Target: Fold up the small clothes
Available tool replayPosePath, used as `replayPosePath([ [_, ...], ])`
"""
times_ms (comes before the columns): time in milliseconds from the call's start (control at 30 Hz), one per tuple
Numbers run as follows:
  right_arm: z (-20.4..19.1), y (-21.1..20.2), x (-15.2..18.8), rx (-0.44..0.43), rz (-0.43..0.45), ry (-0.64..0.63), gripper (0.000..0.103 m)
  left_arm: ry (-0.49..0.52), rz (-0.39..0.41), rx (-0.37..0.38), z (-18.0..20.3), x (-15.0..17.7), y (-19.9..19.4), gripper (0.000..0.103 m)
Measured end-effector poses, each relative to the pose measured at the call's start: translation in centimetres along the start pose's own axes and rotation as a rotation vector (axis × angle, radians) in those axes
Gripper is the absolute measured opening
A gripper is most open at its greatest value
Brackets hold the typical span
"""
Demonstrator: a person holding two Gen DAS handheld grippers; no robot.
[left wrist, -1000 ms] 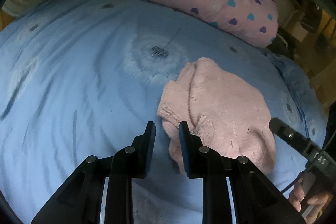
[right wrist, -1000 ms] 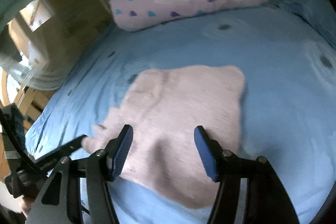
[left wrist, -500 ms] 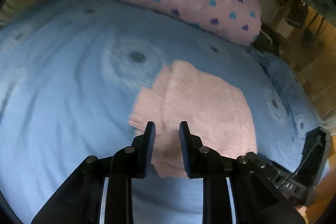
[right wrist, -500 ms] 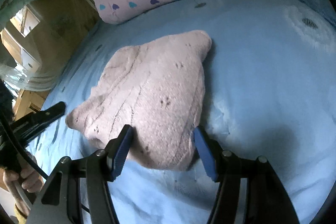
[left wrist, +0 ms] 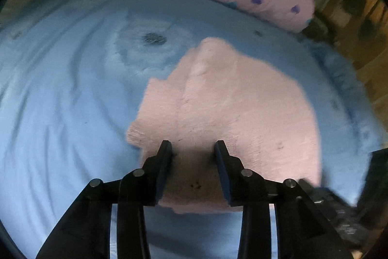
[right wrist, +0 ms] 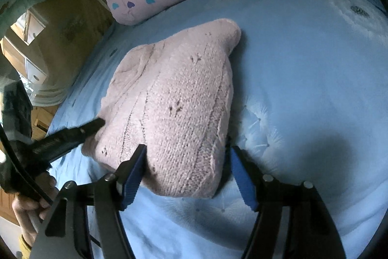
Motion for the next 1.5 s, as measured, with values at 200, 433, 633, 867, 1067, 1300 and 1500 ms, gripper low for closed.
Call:
replayPosePath([
  [200, -0.4, -0.3, 0.1, 0.026, 0.01, -0.021, 0.072, -0.02, 0.097, 0.028, 0.4, -0.1, -1.3, 0.007],
  [433, -2.0, -0.1, -1.6, 0.029, 0.011, -0.097, 0.072, -0.138, 0.138, 0.018, -3.2, 0.1, -3.2, 0.006],
  [633, -2.4, -0.2, -2.9, 0.033, 0.018, -0.104, 0.072, -0.079, 0.081, 0.034, -3.0, 0.8, -2.4, 0.008],
  [867, -1.3, -0.5, -5.8, 0.068, 0.054, -0.113, 0.072, -0.083, 0.123, 0.084, -1.5, -2.8, -3.1, 0.016],
  [1067, -0.4, 0.1, -7.3, 0.099, 0.063, -0.124, 0.072, -0.127, 0.052, 0.102, -0.9, -4.5, 1.0, 0.021],
  [1300, 0.3, 2.9, -7.3, 0.114, 0.036, -0.121, 0.072, -0.083, 0.017, 0.056, -0.5, -4.2, 3.4, 0.021],
  [1500, 0.0, 4.5, -7.4, 0.124, 0.03, -0.145, 0.072, -0.101, 0.018, 0.051, -0.7, -4.3, 4.3, 0.022],
])
Point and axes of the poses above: each gripper's, at about its wrist camera, not at the fingertips, and y roughly the way its jaws point, z to its right, x to its underside, the point moved 5 cm from there along y, roughly the way its jaws point, and after that the axes turned 11 degrees about z, right-handed, at the moved point
